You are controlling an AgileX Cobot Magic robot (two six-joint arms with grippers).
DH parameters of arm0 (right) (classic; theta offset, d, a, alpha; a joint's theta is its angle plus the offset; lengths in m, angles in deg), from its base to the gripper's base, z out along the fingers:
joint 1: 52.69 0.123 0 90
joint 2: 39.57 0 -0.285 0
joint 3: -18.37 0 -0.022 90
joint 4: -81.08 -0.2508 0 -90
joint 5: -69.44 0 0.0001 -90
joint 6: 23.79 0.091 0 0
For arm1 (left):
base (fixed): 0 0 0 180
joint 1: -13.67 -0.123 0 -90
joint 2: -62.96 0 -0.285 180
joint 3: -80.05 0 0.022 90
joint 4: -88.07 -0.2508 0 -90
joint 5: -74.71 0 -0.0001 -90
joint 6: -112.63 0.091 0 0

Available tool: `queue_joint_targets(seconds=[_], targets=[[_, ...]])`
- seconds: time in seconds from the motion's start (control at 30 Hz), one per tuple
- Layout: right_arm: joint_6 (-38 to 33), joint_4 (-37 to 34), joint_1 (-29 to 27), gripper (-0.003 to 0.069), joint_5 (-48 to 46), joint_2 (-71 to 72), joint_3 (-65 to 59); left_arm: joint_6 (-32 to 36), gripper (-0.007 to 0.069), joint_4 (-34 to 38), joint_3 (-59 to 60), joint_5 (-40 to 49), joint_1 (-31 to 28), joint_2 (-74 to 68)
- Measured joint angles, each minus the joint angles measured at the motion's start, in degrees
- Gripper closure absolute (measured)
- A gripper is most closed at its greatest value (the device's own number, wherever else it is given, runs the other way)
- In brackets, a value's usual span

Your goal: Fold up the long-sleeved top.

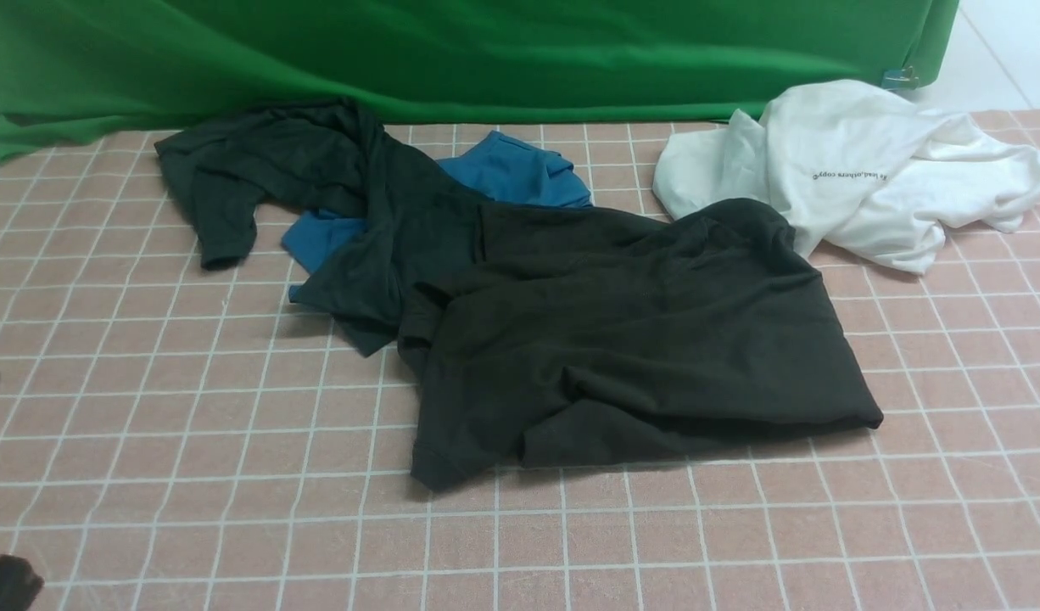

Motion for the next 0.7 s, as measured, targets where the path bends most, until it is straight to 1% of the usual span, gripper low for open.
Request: queue_joint_targets(seconds=[0.1,0.17,0.23,0.3,0.37,0.7], targets=[[0.00,0.00,0.00,0.0510,0.00,0.00,0.00,0.00,0.0607,1.67,7.24,-1.87,-4.00,3.64],[0.00,0.00,0.00,0.0507,0.00,0.00,0.00,0.00,0.0607,2.68,11.14,-2.84,-4.96,6.04],[0.00,0.00,0.00,0.0505,0.00,0.00,0.00,-0.02,0.0607,3.47,13.13,-1.92,-5.08,7.71],[0.00,0.00,-0.02,0.0501,0.12,0.06,0.00,-0.06,0.0607,3.57,13.71,1.71,-5.08,8.35],[0.00,0.00,-0.02,0.0496,0.03,0.06,0.00,-0.01,0.0607,3.69,13.82,3.44,-5.02,8.44],[0.00,0.00,-0.02,0.0473,0.03,0.06,0.00,-0.01,0.0607,3.98,13.82,2.02,-5.02,8.65]])
